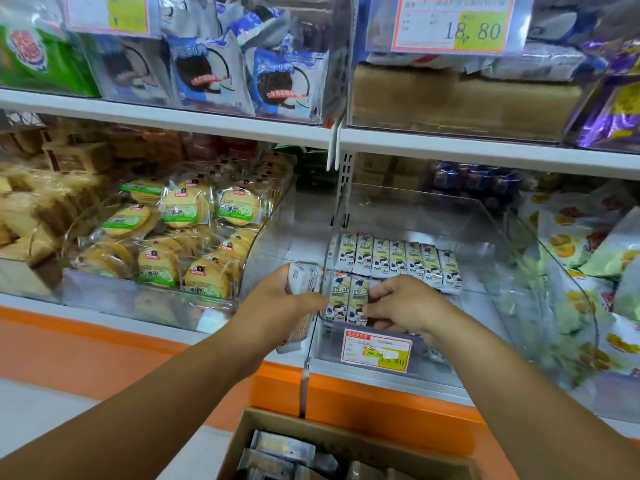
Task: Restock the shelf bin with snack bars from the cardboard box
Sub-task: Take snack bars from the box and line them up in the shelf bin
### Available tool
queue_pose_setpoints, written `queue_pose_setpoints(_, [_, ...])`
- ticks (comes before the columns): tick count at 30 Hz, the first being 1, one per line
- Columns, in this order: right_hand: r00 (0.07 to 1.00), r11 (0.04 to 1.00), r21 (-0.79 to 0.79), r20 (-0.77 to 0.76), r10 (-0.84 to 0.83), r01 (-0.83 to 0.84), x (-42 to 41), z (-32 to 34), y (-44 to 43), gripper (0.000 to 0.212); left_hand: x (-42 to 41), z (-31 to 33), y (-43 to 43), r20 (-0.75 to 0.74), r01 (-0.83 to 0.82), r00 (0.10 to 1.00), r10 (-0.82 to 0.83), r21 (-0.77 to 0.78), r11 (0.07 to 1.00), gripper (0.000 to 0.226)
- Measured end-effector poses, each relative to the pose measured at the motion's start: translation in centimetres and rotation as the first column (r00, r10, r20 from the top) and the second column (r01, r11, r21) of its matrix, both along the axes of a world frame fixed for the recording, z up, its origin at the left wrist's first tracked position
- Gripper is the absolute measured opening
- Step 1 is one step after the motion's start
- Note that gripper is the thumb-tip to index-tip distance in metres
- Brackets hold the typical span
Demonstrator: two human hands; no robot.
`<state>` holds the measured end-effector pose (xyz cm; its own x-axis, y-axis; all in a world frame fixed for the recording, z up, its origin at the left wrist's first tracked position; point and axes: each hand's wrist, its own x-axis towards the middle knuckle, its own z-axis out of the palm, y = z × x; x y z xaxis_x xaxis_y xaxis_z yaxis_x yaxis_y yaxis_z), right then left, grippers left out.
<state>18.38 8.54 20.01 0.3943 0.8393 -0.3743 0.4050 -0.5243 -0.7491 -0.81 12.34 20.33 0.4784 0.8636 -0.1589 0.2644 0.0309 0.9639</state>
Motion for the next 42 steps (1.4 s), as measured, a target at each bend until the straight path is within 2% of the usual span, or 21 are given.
queue_pose_setpoints(3, [0.995,0.999,0.020,0.095,0.023,-0.025,0.3,-0.1,-0.4,0.044,0.2,0.8,-0.3,0.098,-0.051,0.994,0.054,-0.025,0.998,0.023])
queue_pose_setpoints(4, [0.990,0.998,0.055,0.140,0.012,-0.019,0.5,0.2,-0.6,0.044,0.3,1.2,-0.4,0.125,-0.064,0.990,0.070,-0.054,0.997,0.024])
queue_pose_setpoints(6, [0.977,0.985,0.173,0.209,-0.047,0.010,0.9,1.0,-1.2,0.035,0.4,1.5,0.2,0.195,-0.106,0.973,0.127,-0.115,0.988,0.035])
queue_pose_setpoints(8, [0.976,0.951,0.308,0.199,-0.089,0.024,0.8,2.1,-2.1,0.021,0.4,1.0,0.8,0.286,-0.128,0.944,0.162,-0.133,0.983,0.043])
queue_pose_setpoints(10, [0.982,0.908,0.420,0.172,-0.075,-0.004,0.2,3.0,-3.0,0.010,0.3,0.0,1.4,0.305,-0.145,0.934,0.185,-0.149,0.978,0.054])
queue_pose_setpoints(12, [0.988,0.873,0.483,0.157,-0.006,-0.072,-1.0,3.6,-4.3,0.008,0.3,1.4,0.1,0.289,-0.139,0.940,0.183,-0.166,0.976,0.052])
queue_pose_setpoints(14, [0.984,0.860,0.483,0.137,0.113,-0.166,-2.3,3.9,-5.5,0.009,0.4,2.4,-1.1,0.276,-0.105,0.951,0.136,-0.124,0.987,0.028])
queue_pose_setpoints(16, [0.970,0.863,0.442,0.113,0.216,-0.244,-3.7,3.8,-6.6,0.024,0.5,2.6,-1.6,0.299,-0.075,0.950,0.088,-0.052,0.996,0.014])
queue_pose_setpoints(18, [0.967,0.860,0.442,0.090,0.238,-0.253,-4.8,3.5,-7.2,0.036,0.6,2.8,-2.1,0.330,-0.058,0.942,0.057,-0.008,0.998,0.013])
queue_pose_setpoints(21, [0.985,0.845,0.505,0.063,0.164,-0.173,-5.1,3.2,-7.2,0.037,0.5,3.0,-2.4,0.349,-0.051,0.936,0.038,0.028,0.998,0.018])
queue_pose_setpoints(25, [0.974,0.876,0.477,-0.155,0.162,-0.070,-4.1,3.6,-7.0,0.033,0.3,3.1,-2.4,0.384,-0.031,0.923,0.023,0.015,0.999,0.018])
queue_pose_setpoints(27, [0.964,0.890,0.452,-0.209,0.165,-0.055,-3.8,4.0,-7.0,0.033,0.1,2.9,-2.2,0.383,-0.022,0.924,0.012,0.022,1.000,0.022])
queue_pose_setpoints(37, [0.976,0.865,0.499,-0.158,0.150,-0.052,-3.2,4.7,-6.6,0.031,0.2,2.8,-1.7,0.405,-0.007,0.914,-0.005,0.028,1.000,0.029])
queue_pose_setpoints(40, [0.969,0.853,0.522,-0.194,0.151,-0.028,-1.9,5.5,-6.6,0.032,-0.1,2.9,-1.6,0.360,0.022,0.932,-0.053,0.089,0.996,0.034])
queue_pose_setpoints(42, [0.962,0.837,0.548,-0.223,0.155,-0.007,-1.3,5.6,-6.6,0.036,-0.2,2.9,-1.5,0.276,0.046,0.957,-0.087,0.150,0.988,0.029])
